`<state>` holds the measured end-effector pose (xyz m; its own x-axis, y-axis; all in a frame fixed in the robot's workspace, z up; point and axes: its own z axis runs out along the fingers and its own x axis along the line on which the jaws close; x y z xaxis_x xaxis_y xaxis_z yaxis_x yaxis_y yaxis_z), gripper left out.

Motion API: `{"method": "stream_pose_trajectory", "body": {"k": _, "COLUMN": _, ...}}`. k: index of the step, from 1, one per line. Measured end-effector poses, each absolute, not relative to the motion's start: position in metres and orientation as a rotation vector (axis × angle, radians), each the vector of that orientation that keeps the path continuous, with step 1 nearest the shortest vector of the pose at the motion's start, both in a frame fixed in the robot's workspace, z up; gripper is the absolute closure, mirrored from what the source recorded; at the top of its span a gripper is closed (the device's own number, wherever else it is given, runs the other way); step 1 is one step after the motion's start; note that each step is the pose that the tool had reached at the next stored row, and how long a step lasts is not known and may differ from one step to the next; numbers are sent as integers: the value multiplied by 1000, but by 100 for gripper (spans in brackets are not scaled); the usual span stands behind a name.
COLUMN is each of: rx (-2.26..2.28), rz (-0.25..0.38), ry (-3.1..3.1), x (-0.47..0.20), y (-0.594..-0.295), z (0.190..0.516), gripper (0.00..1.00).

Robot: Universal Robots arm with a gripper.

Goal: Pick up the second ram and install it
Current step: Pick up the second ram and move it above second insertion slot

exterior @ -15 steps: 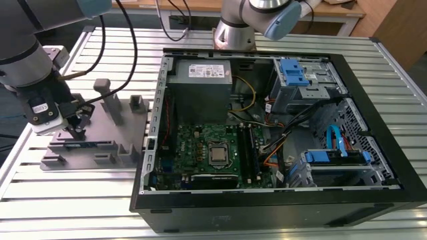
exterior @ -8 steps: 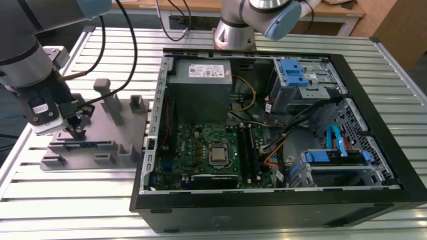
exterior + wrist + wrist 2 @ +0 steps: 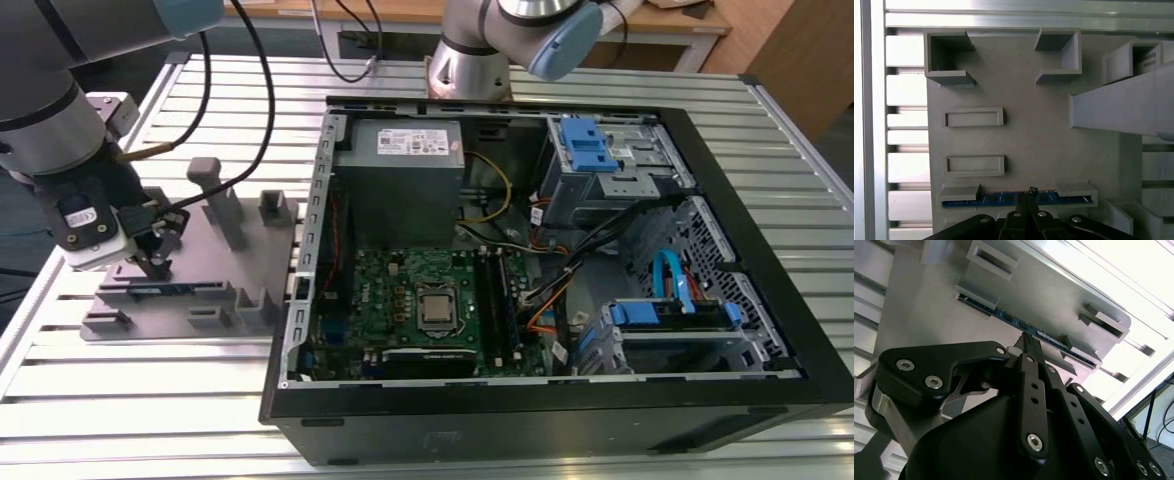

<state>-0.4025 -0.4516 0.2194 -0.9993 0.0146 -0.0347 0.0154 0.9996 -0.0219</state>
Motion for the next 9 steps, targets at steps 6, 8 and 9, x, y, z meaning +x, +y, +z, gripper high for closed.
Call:
{"method": "stream_pose_trajectory", "body": {"k": 6, "rx": -64, "rz": -33, "ry": 3106, "x": -403, "y": -452, "z": 219, "gripper": 89}}
{"method": "stream_pose_trajectory", "body": {"k": 8, "rx": -120, "rz": -32, "ry": 3104, "x": -403, "y": -452, "z": 219, "gripper": 89}}
{"method": "stream_pose_trajectory", "body": {"k": 9, "rx": -150, "rz": -31, "ry": 3102, "x": -403, "y": -452, "z": 219, "gripper": 89}}
